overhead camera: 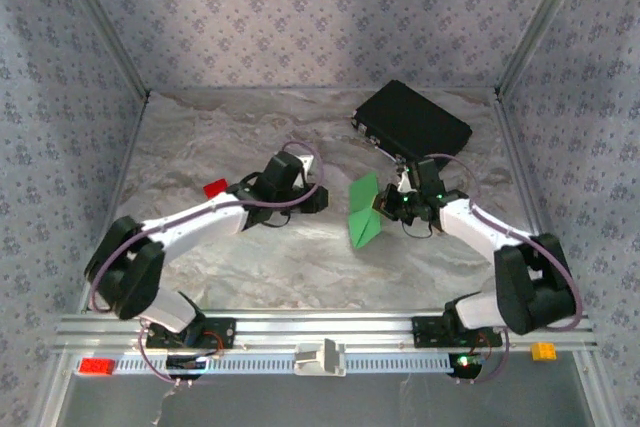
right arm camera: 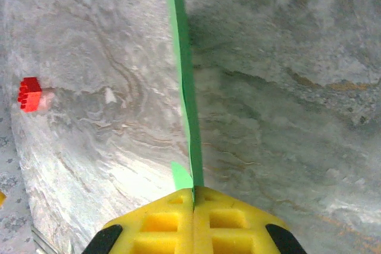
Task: Fold a paper plane with a square sheet of paper (pick it up from the middle)
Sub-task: Turn over the paper at the center of the table.
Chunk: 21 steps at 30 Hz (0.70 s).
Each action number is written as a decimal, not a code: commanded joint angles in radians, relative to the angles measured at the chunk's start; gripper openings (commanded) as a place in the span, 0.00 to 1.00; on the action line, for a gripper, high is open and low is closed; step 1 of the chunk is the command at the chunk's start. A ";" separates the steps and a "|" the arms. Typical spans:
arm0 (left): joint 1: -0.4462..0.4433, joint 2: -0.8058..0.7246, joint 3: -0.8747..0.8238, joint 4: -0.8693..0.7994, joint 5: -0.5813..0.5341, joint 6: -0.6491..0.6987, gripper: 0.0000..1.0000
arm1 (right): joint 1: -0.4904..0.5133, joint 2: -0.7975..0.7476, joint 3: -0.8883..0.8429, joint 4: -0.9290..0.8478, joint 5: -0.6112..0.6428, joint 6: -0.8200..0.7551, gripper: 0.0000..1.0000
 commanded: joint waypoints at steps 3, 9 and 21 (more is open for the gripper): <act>0.032 -0.113 -0.060 0.012 -0.186 -0.039 0.28 | 0.027 -0.120 0.043 -0.131 0.101 -0.022 0.03; 0.073 -0.198 -0.131 0.007 -0.228 -0.065 0.30 | 0.045 -0.201 0.029 -0.185 0.148 -0.019 0.03; 0.101 -0.237 -0.156 0.002 -0.226 -0.076 0.31 | 0.060 -0.285 0.030 -0.251 0.206 -0.026 0.04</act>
